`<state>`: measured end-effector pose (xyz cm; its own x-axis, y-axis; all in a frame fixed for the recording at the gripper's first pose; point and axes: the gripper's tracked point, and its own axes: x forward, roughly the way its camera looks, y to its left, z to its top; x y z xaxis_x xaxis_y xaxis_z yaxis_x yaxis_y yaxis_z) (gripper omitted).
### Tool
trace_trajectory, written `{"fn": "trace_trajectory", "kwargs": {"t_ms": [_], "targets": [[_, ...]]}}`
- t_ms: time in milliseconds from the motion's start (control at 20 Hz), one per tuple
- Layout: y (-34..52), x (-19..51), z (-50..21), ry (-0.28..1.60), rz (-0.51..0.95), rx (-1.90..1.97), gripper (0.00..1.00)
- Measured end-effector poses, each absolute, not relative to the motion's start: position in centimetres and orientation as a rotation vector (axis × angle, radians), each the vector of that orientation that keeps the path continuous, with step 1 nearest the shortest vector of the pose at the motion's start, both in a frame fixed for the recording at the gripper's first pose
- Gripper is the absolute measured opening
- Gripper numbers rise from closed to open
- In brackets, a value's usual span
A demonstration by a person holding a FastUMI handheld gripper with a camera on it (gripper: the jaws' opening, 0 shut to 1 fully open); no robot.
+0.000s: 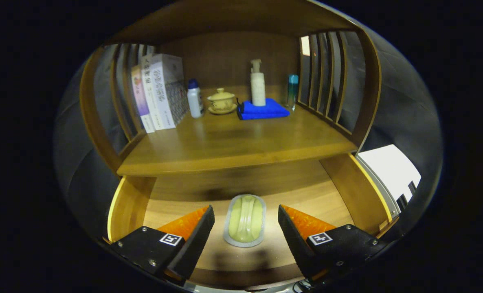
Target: Pull open the drawer, take out the items inside it, and place them on the countertop above the cabinet.
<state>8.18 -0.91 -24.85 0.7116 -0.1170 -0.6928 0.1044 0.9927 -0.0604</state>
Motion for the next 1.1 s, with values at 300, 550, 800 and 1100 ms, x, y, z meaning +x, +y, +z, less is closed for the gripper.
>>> {"fn": "trace_trajectory", "kwargs": {"t_ms": [300,550,800,1100], "targets": [[-1.8,9.5,-27.9,0.874,-0.124,-0.074,0.93],[-2.0,9.3,-31.2,0.994,-0.123,-0.132,0.77],[-1.5,8.8,-32.7,1.028,-0.101,-0.125,0.57],[-1.5,8.6,-32.5,0.985,-0.091,-0.094,0.2]]}}
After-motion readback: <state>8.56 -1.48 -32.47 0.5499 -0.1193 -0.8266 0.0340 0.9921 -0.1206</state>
